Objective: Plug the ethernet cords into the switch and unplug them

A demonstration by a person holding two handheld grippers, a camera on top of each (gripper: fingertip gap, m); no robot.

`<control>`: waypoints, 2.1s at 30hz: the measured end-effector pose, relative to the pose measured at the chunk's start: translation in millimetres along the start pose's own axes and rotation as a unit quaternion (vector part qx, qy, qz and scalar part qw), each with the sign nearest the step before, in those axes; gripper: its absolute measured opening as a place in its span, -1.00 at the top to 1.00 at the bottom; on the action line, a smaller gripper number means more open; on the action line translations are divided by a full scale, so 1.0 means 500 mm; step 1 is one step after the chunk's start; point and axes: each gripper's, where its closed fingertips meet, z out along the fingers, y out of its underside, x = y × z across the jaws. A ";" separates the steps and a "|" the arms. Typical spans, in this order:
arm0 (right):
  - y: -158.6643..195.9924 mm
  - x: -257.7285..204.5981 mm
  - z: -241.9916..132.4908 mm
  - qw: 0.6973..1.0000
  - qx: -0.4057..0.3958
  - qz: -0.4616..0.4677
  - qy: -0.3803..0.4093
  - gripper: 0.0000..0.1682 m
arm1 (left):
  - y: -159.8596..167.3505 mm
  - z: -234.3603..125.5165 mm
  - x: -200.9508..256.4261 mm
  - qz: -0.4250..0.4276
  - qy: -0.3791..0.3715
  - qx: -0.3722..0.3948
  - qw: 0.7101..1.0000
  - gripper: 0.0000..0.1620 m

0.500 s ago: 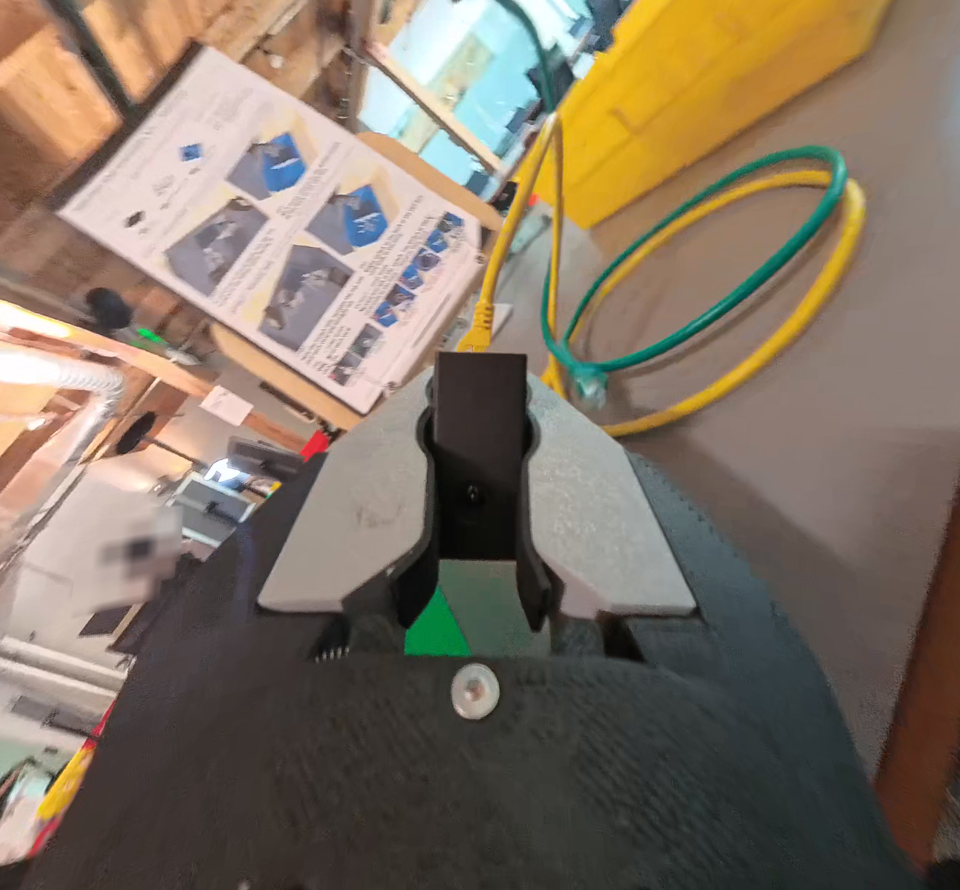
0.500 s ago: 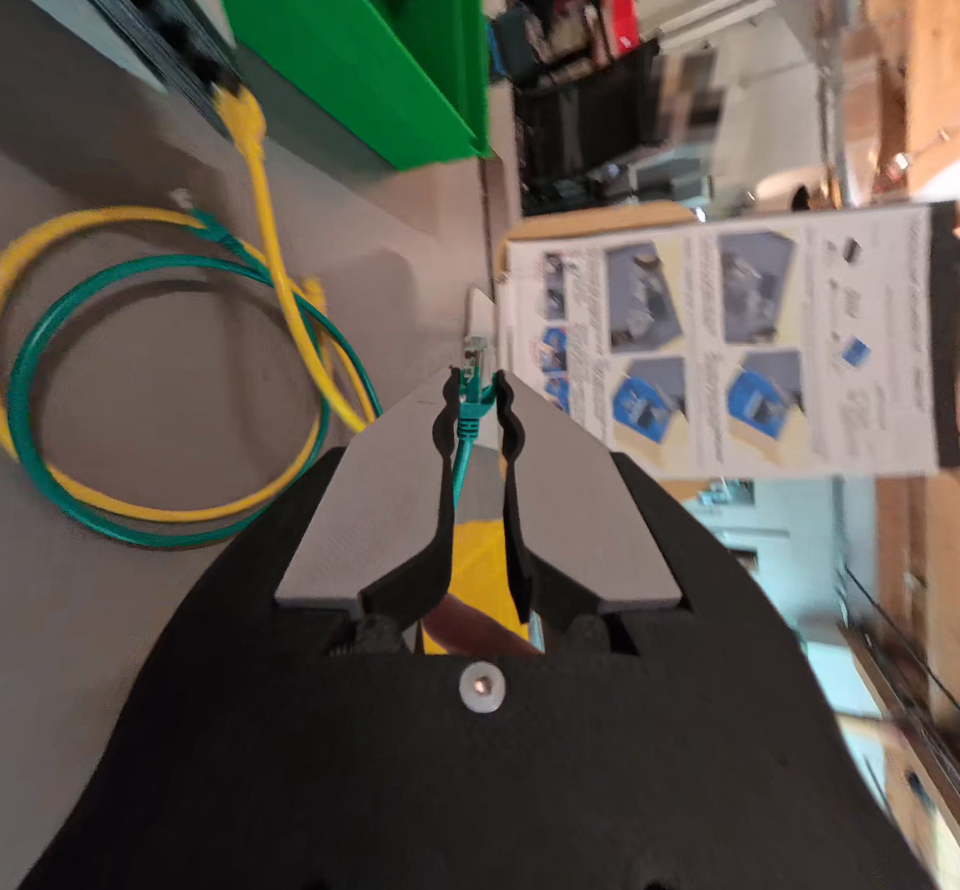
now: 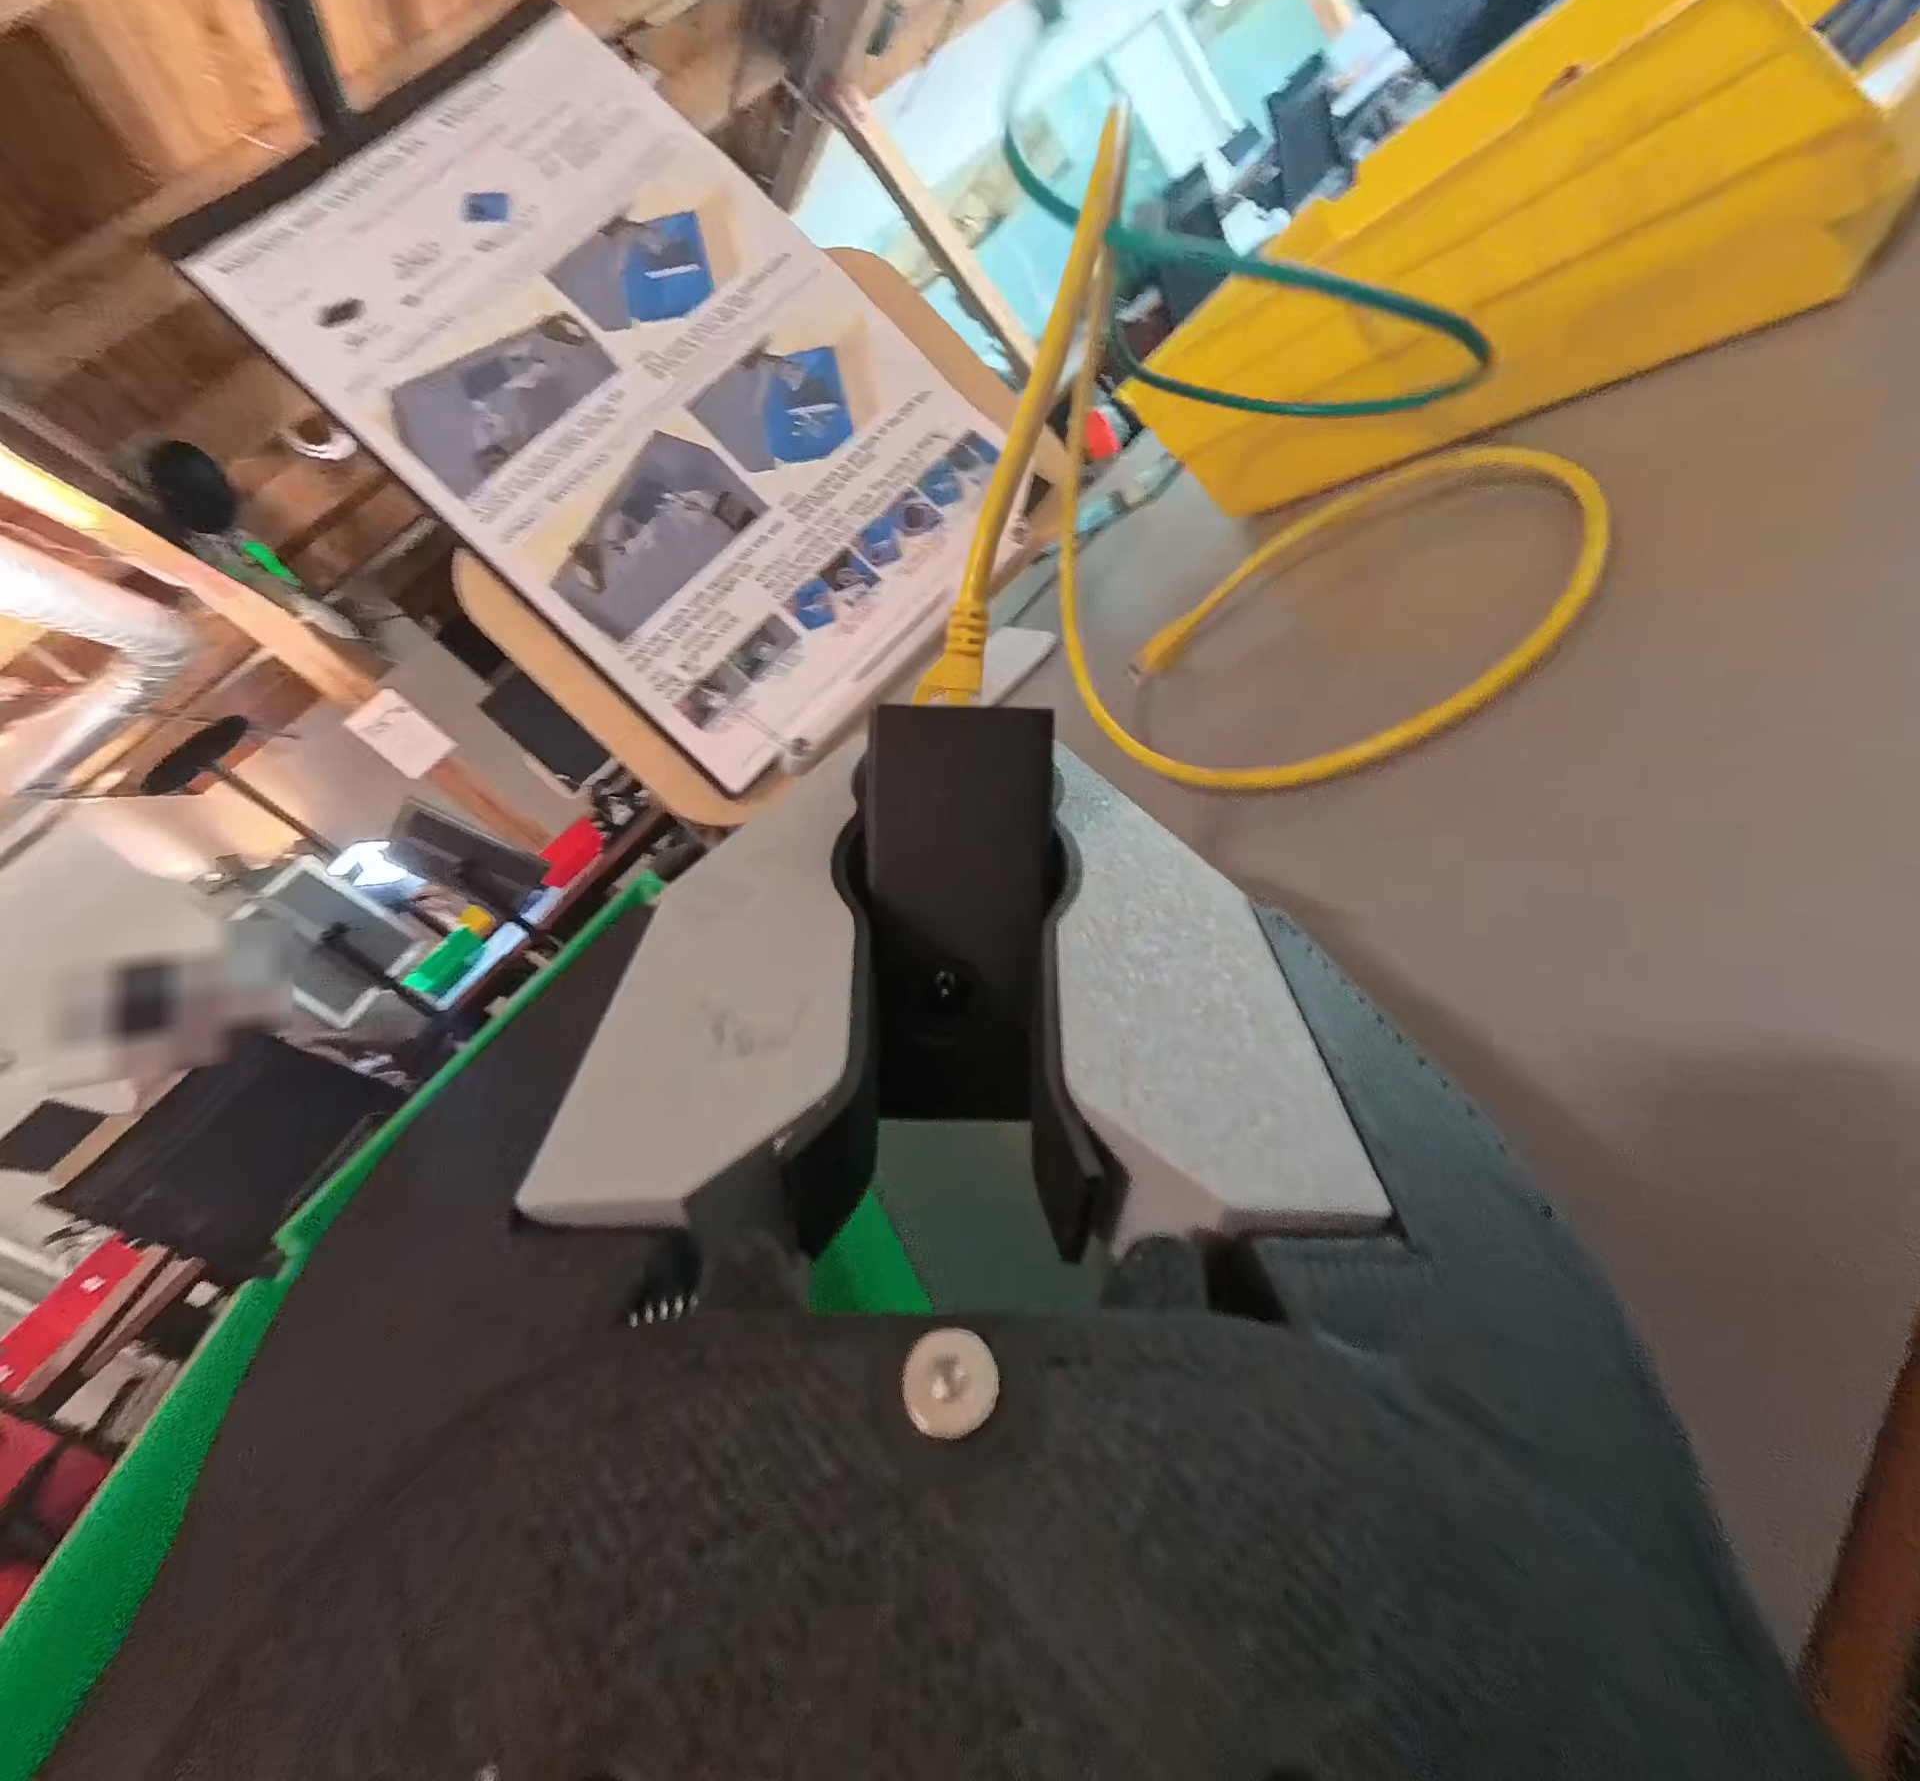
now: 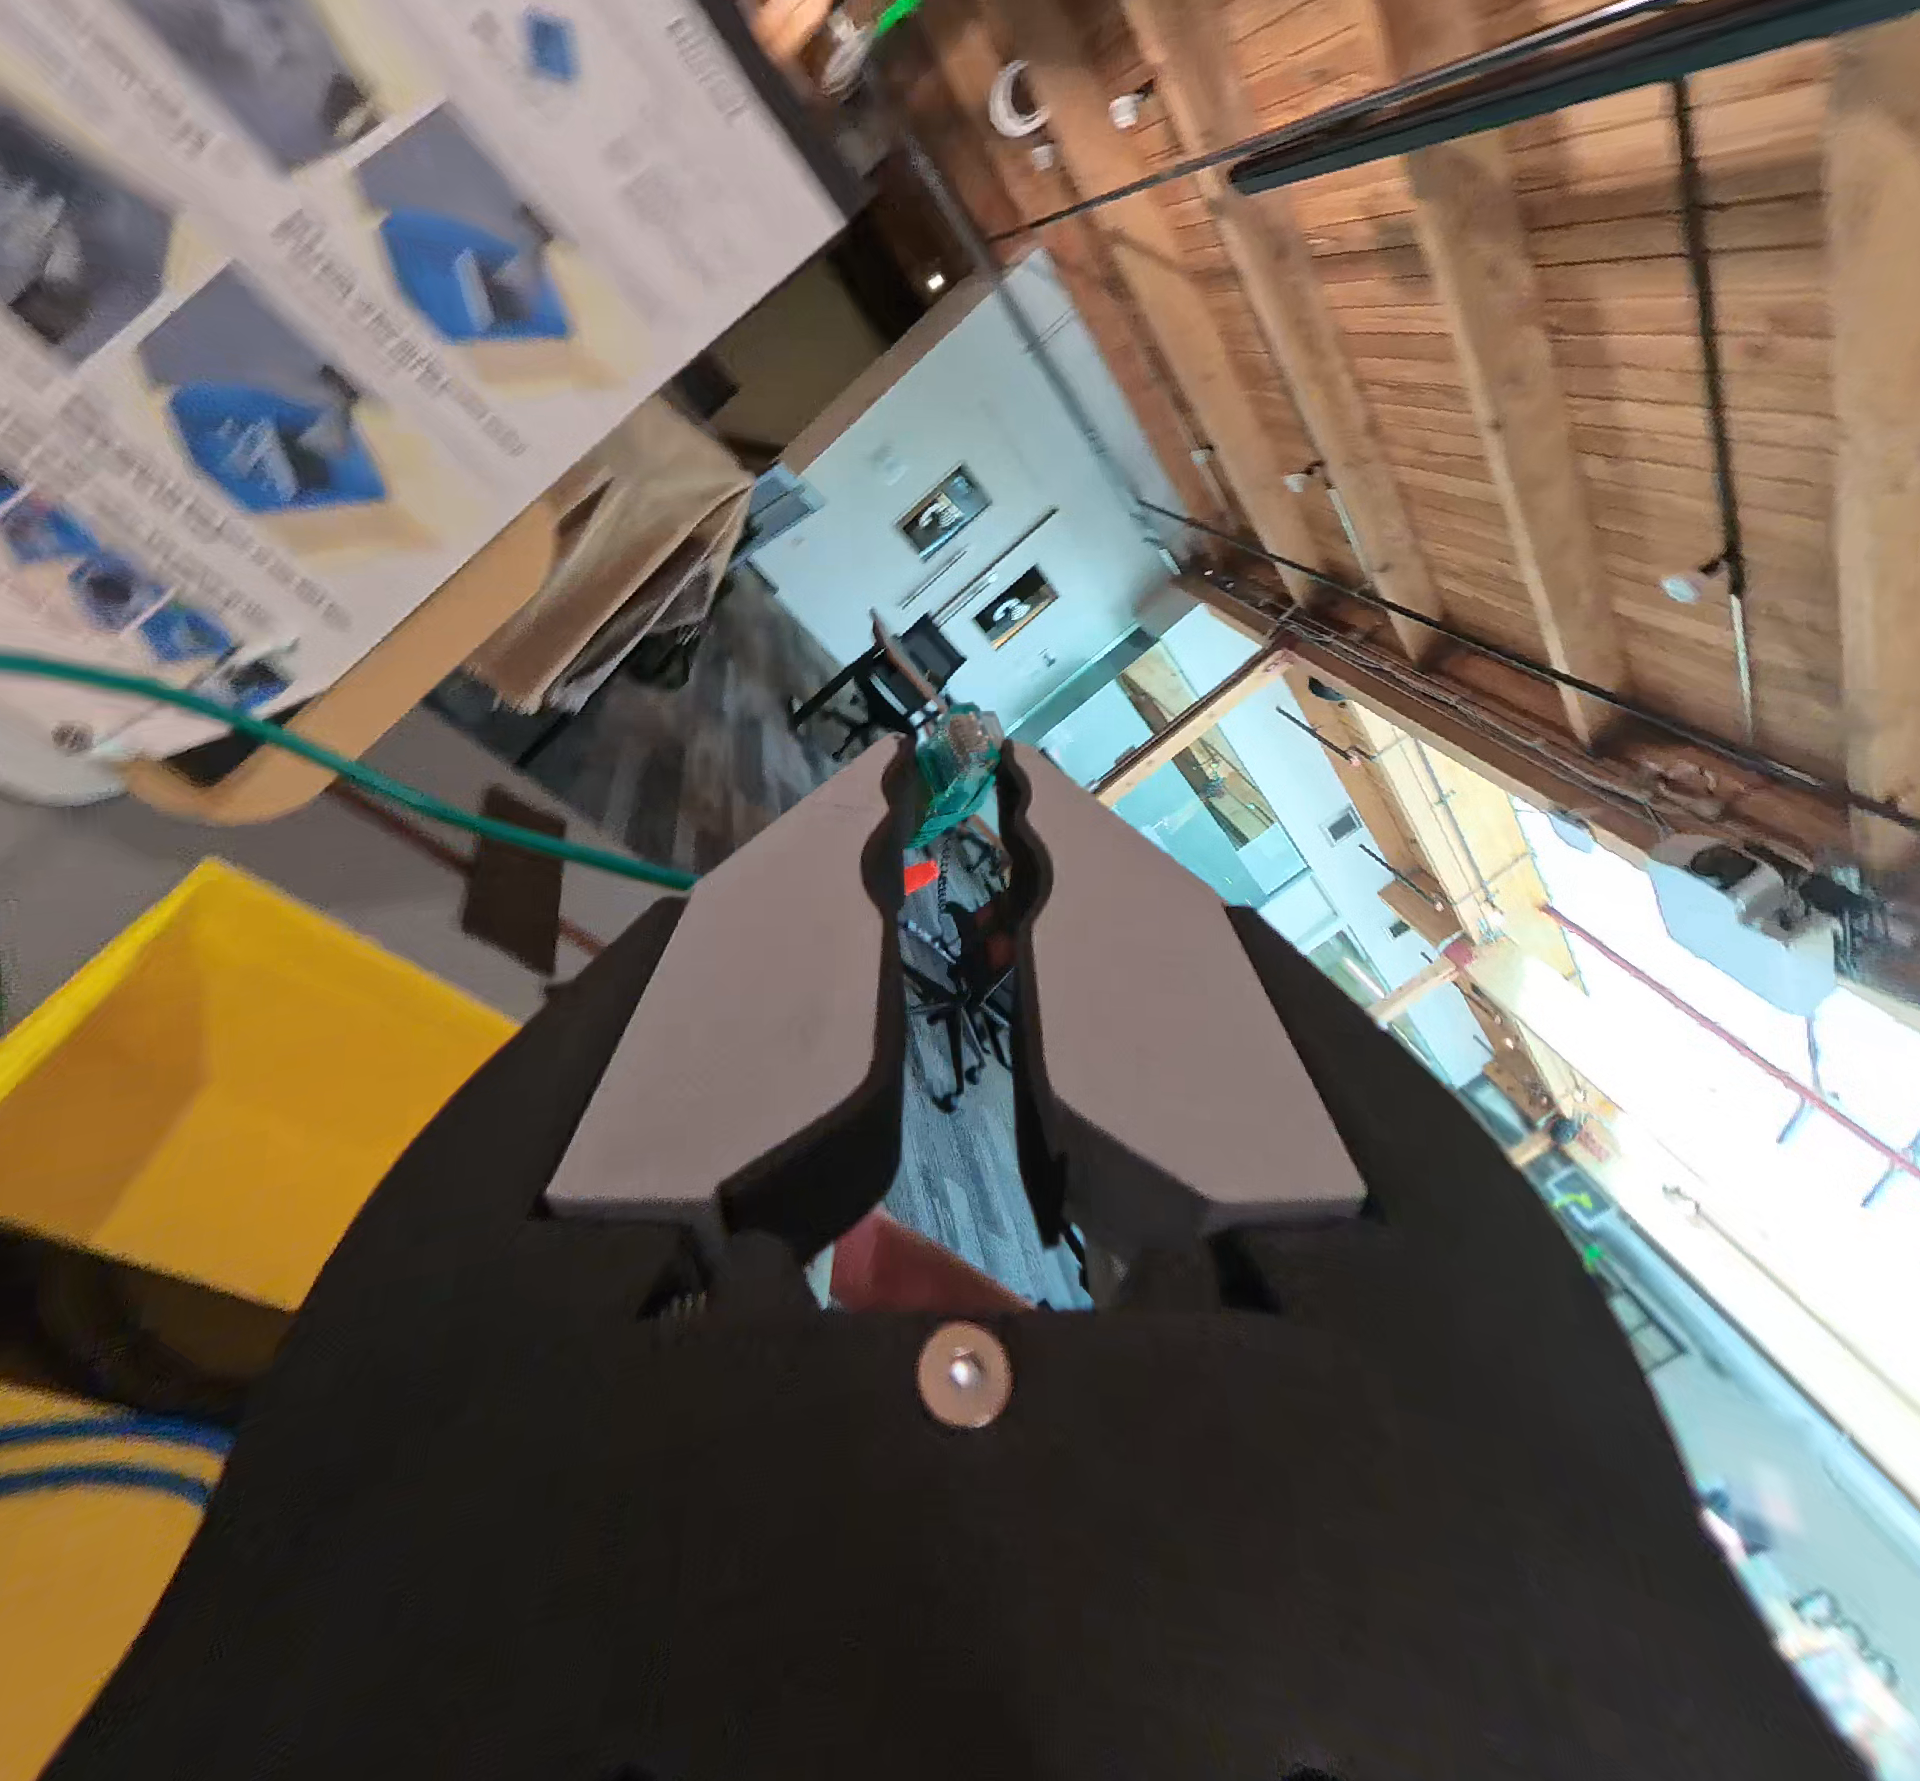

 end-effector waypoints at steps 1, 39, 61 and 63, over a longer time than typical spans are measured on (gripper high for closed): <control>-0.002 0.040 -0.005 1.000 0.002 0.009 0.026 0.87 | 0.008 0.005 0.011 0.000 0.016 -0.012 1.000 0.66; 0.247 -0.263 -0.071 0.923 -0.089 0.061 -0.369 0.93 | 0.065 0.025 0.121 0.151 0.098 -0.095 0.979 0.67; 0.165 -0.353 -0.155 0.867 -0.134 -0.014 -0.480 0.09 | 0.067 0.025 0.128 0.155 0.105 -0.096 0.978 0.67; 0.061 -0.405 -0.212 0.852 -0.038 -0.018 -0.522 0.07 | 0.067 0.025 0.128 0.156 0.105 -0.096 0.977 0.67</control>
